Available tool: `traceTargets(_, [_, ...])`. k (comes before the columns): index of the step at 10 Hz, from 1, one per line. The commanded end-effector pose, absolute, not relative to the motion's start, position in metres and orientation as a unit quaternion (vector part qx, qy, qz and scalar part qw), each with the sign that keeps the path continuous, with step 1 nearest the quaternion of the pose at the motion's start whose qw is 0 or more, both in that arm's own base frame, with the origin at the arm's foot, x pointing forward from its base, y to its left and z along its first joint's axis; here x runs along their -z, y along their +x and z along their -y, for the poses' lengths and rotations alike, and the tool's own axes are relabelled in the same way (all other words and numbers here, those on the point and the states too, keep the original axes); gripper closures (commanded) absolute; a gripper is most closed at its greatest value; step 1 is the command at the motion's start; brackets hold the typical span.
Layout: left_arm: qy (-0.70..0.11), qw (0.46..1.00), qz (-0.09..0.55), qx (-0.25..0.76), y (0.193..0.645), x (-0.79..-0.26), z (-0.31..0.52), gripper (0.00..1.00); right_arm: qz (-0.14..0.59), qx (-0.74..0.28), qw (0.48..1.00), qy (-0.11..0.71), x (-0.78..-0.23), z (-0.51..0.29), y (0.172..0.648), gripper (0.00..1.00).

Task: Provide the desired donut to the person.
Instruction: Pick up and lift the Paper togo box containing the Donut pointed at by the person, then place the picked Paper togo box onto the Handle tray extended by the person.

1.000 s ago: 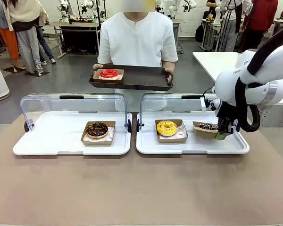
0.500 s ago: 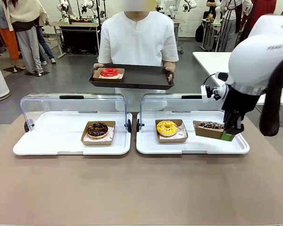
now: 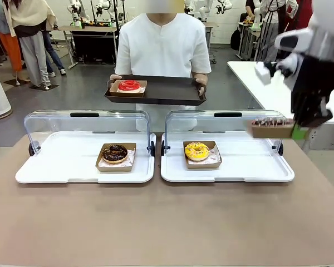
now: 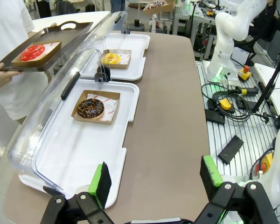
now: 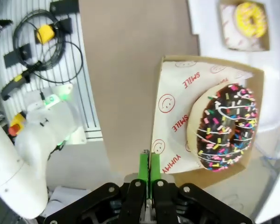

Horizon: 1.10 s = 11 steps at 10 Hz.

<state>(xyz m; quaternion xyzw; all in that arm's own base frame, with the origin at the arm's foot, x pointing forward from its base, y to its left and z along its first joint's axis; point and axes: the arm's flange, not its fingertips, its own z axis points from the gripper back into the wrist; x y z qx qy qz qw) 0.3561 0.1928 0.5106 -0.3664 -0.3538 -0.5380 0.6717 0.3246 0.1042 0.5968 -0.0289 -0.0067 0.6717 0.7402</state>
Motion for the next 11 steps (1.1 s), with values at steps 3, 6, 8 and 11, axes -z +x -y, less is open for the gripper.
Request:
traceTargets(3, [-0.368,0.666,0.363,0.537,0.355,-0.513,-0.194,0.0,0.054,-0.715,0.696,-0.046,-0.611,-0.099,0.336,1.0])
traceTargets(6, [-0.368,0.666,0.363,0.537,0.355,-0.513,-0.194,0.0,0.031,-0.677,0.734,-0.036,-0.627,-0.105,0.324,1.0])
traceTargets(8, [-0.368,0.666,0.363,0.537,0.355,-0.513,-0.194,0.0,0.031,-0.677,0.734,-0.036,-0.627,-0.105,0.324,1.0])
traceTargets(11, [-0.368,0.666,0.363,0.537,0.355,-0.513,-0.194,0.0,0.031,-0.677,0.734,-0.036,-0.627,-0.105,0.324,1.0])
